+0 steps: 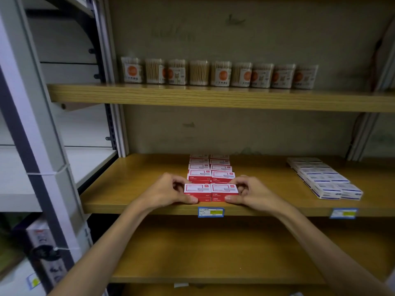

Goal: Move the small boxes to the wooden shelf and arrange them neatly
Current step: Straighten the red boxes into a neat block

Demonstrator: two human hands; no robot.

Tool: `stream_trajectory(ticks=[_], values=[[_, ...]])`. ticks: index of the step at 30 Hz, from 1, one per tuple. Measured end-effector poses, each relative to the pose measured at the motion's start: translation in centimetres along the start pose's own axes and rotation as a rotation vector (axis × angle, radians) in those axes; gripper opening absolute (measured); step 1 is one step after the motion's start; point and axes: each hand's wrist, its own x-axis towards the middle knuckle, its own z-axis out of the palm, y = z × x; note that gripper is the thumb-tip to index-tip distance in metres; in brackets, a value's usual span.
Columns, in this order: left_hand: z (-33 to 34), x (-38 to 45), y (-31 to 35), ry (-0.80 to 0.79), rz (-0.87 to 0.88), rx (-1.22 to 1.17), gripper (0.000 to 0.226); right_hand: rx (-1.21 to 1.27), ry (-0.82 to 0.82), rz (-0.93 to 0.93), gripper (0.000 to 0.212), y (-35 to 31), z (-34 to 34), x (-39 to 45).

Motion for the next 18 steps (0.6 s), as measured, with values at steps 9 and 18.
stream_trajectory(ticks=[9,18], values=[[-0.24,-0.32,-0.08,-0.001,0.002,-0.061,0.044,0.114,0.028,0.028,0.036,0.87,0.08,-0.13],[-0.16,-0.21,-0.06,0.011,-0.041,-0.066,0.046,0.049,0.021,-0.013,0.042,0.92,0.29,0.05]])
